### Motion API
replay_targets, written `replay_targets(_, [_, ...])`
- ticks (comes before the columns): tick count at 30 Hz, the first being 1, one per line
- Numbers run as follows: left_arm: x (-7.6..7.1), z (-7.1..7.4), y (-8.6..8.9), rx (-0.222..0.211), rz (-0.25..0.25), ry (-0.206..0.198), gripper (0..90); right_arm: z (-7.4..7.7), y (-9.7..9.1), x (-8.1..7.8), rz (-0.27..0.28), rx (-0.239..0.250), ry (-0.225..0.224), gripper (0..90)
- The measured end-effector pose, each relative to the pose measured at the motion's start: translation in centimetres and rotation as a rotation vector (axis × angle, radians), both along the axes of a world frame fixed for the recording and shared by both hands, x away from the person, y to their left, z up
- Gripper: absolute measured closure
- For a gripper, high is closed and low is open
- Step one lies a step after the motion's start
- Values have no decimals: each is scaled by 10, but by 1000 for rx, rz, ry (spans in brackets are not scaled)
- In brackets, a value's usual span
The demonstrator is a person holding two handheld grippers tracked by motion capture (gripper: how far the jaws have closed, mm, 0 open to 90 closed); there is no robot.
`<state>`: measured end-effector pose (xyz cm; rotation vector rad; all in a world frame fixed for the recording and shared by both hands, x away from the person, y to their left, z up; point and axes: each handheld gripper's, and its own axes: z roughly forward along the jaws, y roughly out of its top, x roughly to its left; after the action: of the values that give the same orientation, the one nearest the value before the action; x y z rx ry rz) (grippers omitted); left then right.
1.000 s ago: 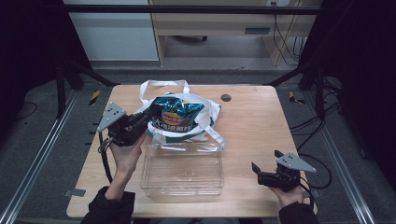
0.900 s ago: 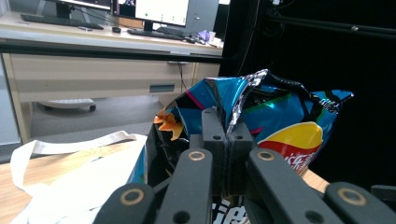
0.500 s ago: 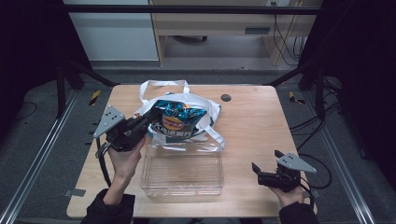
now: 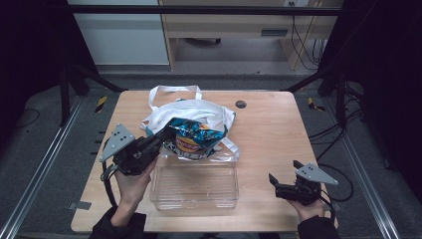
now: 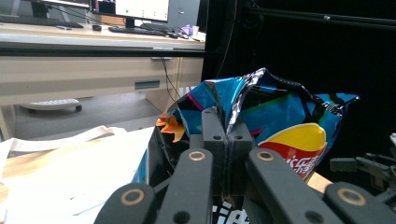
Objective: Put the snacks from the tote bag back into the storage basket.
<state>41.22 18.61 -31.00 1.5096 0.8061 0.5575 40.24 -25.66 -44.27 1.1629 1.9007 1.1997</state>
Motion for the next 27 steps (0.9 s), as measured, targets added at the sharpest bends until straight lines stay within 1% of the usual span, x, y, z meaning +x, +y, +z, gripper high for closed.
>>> replay_targets(5, [-7, -5, -1, 23, -4, 5, 897, 0, 0, 0, 0, -1, 0, 51])
replay_targets(8, [-11, -7, 0, 20, -10, 14, 897, 0, 0, 0, 0, -2, 1, 51])
replay_targets(13, [-19, -12, -2, 28, -20, 22, 897, 0, -1, -1, -1, -2, 1, 53])
replay_targets(18, [-25, -20, -5, 40, -30, 45, 897, 0, -1, -1, -3, 0, 0, 53])
replay_targets(26, [-29, -38, -8, 69, -27, 90, 896, 0, -1, 0, -4, -3, 1, 53])
replay_targets(27, [-30, -42, -8, 75, -29, 99, 896, 0, 0, 0, -4, -3, 2, 53])
